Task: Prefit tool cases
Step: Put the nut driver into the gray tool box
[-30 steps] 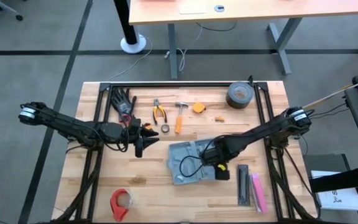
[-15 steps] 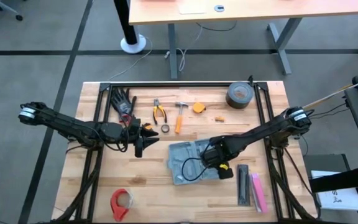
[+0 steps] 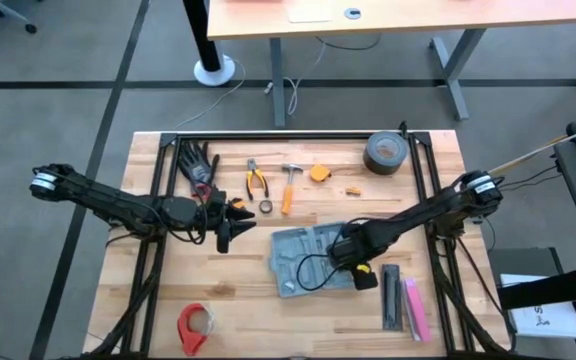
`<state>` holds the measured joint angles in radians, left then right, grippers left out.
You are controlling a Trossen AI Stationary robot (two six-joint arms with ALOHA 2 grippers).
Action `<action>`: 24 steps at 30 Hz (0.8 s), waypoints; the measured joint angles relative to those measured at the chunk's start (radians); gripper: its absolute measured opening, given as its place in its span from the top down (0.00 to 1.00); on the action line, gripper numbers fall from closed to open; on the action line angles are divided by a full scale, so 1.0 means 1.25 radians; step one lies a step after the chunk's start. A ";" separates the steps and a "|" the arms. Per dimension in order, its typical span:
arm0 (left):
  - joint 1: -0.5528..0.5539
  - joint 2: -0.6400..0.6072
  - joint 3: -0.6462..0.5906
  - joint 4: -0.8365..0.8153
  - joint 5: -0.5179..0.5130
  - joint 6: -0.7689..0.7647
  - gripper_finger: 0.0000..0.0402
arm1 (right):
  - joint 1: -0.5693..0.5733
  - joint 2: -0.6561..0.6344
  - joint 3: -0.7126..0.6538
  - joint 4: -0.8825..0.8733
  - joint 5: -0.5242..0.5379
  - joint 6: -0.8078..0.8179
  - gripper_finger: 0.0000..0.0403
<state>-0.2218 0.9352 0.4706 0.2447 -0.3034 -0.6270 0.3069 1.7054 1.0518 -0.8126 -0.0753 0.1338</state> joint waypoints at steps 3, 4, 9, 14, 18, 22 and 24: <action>0.000 0.000 0.000 0.000 0.000 0.000 0.58 | 0.000 0.003 0.052 -0.069 0.018 -0.010 0.64; 0.000 0.000 0.000 0.000 0.000 -0.001 0.58 | 0.000 0.003 0.073 -0.084 0.021 -0.016 0.65; 0.000 0.000 0.000 0.000 0.000 -0.003 0.58 | 0.000 0.000 0.140 -0.162 0.041 -0.036 0.64; 0.000 0.000 0.000 0.000 0.000 -0.005 0.58 | 0.000 -0.003 0.151 -0.194 0.046 -0.039 0.63; 0.000 0.000 0.000 0.000 0.001 -0.005 0.58 | 0.000 -0.005 0.132 -0.170 0.046 -0.039 0.65; 0.000 0.000 0.000 0.000 0.007 -0.009 0.58 | 0.000 0.003 0.042 -0.038 0.006 -0.045 0.68; 0.000 -0.001 0.000 0.000 0.022 -0.012 0.58 | 0.000 0.006 -0.019 0.053 -0.042 -0.040 0.69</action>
<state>-0.2222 0.9340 0.4706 0.2443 -0.2755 -0.6417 0.3064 1.7130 1.0281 -0.7461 -0.1279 0.0835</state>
